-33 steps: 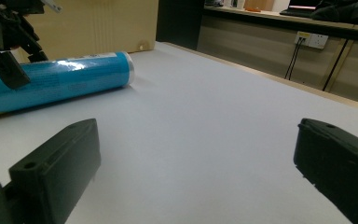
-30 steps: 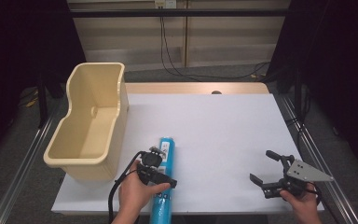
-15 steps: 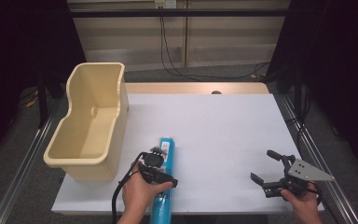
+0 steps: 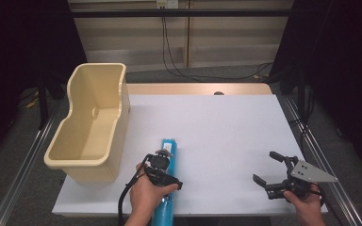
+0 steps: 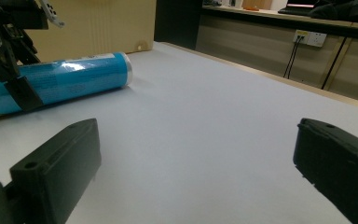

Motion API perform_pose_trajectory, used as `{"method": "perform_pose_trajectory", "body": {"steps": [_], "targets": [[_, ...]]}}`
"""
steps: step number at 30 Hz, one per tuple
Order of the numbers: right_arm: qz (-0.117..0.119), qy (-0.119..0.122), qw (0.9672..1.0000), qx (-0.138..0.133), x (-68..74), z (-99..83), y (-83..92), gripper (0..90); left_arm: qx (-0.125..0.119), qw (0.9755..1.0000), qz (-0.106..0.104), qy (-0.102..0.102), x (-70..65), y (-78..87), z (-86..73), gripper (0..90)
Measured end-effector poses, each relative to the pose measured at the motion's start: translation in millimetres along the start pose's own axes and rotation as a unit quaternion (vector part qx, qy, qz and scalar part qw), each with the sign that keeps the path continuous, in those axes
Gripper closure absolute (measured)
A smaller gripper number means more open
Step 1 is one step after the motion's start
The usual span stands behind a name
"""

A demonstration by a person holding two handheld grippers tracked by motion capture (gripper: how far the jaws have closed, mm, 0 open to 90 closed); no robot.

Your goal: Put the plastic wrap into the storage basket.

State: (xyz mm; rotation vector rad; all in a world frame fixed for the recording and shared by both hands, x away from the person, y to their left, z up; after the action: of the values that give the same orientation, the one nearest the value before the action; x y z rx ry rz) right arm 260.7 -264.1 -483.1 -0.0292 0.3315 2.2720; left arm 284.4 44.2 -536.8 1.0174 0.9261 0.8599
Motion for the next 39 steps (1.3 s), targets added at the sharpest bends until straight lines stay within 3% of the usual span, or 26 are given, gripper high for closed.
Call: {"method": "perform_pose_trajectory", "body": {"steps": [6,10,20,27,32,36,39], "targets": [[-0.001,-0.001,1.0,-0.002,-0.4,0.3,0.0,0.2,0.009,0.9999,0.005,0.004,0.6,0.5,0.4,14.5],[-0.002,-0.004,1.0,-0.002,-0.7,0.5,0.1,0.2,0.013,0.9996,0.012,0.024,0.1,0.6,1.1,15.7],[-0.001,0.0,1.0,-0.002,-0.4,1.0,-0.2,0.2,0.02,0.9981,0.031,0.049,-4.4,1.5,-1.4,24.8],[0.0,0.002,1.0,0.0,0.6,0.7,-0.8,0.2,0.041,0.9964,0.024,0.071,-3.1,2.7,0.0,26.6],[0.0,0.0,1.0,-0.001,0.3,0.5,-0.4,0.2,0.061,0.9954,0.027,0.069,0.9,4.8,1.7,27.9],[0.001,0.0,1.0,-0.001,0.1,-0.1,-0.4,0.2,0.064,0.9964,0.034,0.045,6.2,9.7,4.4,30.7],[0.001,-0.001,1.0,-0.002,-0.7,-0.1,-0.2,0.2,0.067,0.9961,0.04,0.04,7.2,16.4,8.0,31.5]]}}
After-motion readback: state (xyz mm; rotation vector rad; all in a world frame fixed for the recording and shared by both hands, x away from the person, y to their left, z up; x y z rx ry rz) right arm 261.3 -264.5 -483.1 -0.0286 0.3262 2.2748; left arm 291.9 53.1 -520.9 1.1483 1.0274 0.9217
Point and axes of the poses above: each handheld gripper's, and its own axes: y roughly backward along the jaws, z roughly out of its top, x roughly to its left, the point moved 9 cm from there along -y, roughly forward along the jaws, and after that the axes turned 6 degrees about y, right-handed, at the moved point
